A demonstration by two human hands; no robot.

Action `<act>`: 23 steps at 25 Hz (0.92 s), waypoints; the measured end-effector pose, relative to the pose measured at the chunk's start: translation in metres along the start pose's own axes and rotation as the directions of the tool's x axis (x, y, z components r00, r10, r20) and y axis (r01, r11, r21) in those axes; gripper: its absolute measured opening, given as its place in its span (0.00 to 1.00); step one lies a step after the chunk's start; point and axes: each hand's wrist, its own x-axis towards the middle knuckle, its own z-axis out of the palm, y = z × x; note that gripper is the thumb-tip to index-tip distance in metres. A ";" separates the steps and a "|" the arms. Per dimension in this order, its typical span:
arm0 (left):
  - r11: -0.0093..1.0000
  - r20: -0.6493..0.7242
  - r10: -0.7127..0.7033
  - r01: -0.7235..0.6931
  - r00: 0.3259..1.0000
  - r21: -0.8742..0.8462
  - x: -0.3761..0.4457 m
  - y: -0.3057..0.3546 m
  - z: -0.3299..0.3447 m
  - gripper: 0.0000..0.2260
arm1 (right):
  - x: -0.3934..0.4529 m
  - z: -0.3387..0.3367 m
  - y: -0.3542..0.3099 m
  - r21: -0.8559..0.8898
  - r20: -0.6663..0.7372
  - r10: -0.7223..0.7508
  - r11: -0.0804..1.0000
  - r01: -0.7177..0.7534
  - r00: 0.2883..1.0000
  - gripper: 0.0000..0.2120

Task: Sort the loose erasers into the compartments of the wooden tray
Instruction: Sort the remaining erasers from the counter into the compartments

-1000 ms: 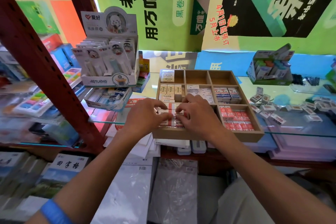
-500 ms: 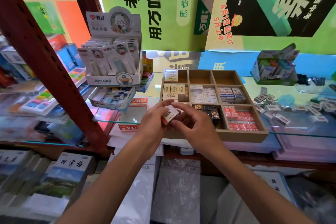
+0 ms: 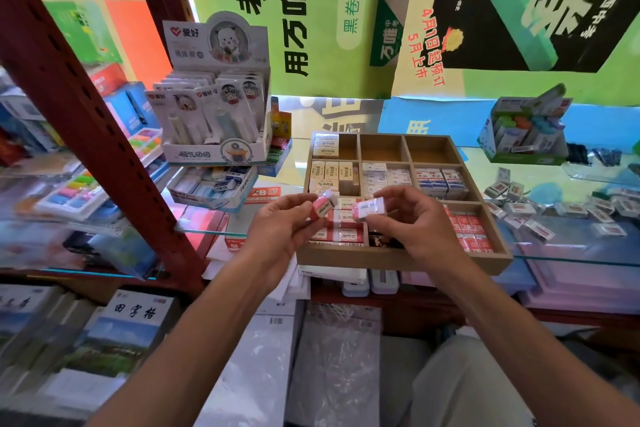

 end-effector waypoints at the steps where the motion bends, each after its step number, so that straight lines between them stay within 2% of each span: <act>1: 1.000 0.001 -0.001 0.001 1.000 -0.007 -0.001 -0.001 0.000 0.07 | 0.000 0.000 0.000 0.095 -0.020 0.042 0.995 -0.040 0.999 0.12; 3: 1.000 -0.012 0.025 -0.025 1.000 0.006 -0.002 -0.004 0.000 0.06 | 0.003 0.003 -0.001 0.256 -0.053 0.131 0.960 -0.113 0.990 0.13; 5: 0.991 -0.065 0.082 -0.075 0.994 0.109 0.000 -0.008 -0.001 0.06 | 0.006 0.006 -0.002 0.272 -0.066 0.170 0.951 -0.147 0.983 0.16; 8: 0.956 -0.120 0.177 -0.141 0.977 0.258 0.004 -0.011 -0.002 0.04 | 0.006 0.008 -0.004 0.023 -0.059 0.122 0.992 -0.120 0.991 0.15; 11: 0.926 -0.125 0.207 -0.153 0.970 0.345 0.001 -0.009 -0.003 0.03 | 0.006 0.009 -0.002 -0.132 -0.015 0.076 0.988 -0.077 0.997 0.11; 13: 0.863 -0.067 0.218 -0.160 0.974 0.480 -0.003 -0.005 -0.001 0.02 | 0.007 0.011 0.000 -0.278 0.056 0.039 0.960 -0.022 0.998 0.09; 16: 0.684 0.047 0.140 -0.131 0.989 0.718 -0.004 0.001 0.006 0.08 | 0.009 0.014 0.000 -0.467 0.159 -0.039 0.877 0.110 0.987 0.08; 17: 0.690 0.054 0.098 -0.107 0.994 0.716 -0.003 0.002 0.009 0.09 | 0.011 0.014 -0.001 -0.533 0.170 -0.071 0.832 0.153 0.983 0.08; 18: 0.760 0.048 0.058 -0.075 0.997 0.646 -0.003 0.003 0.011 0.10 | 0.013 0.014 -0.001 -0.592 0.180 -0.101 0.784 0.190 0.978 0.07; 20: 0.945 0.042 -0.041 0.025 0.998 0.326 -0.003 0.007 0.010 0.13 | 0.018 0.013 0.000 -0.684 0.244 -0.144 0.676 0.275 0.959 0.05; 22: 0.992 0.108 -0.121 0.123 0.987 -0.016 -0.004 0.010 0.003 0.17 | 0.021 0.011 0.005 -0.726 0.329 -0.168 0.584 0.362 0.929 0.08; 23: 0.983 0.141 -0.132 0.147 0.981 -0.108 -0.004 0.010 -0.001 0.19 | 0.021 0.010 0.007 -0.729 0.352 -0.169 0.567 0.383 0.920 0.09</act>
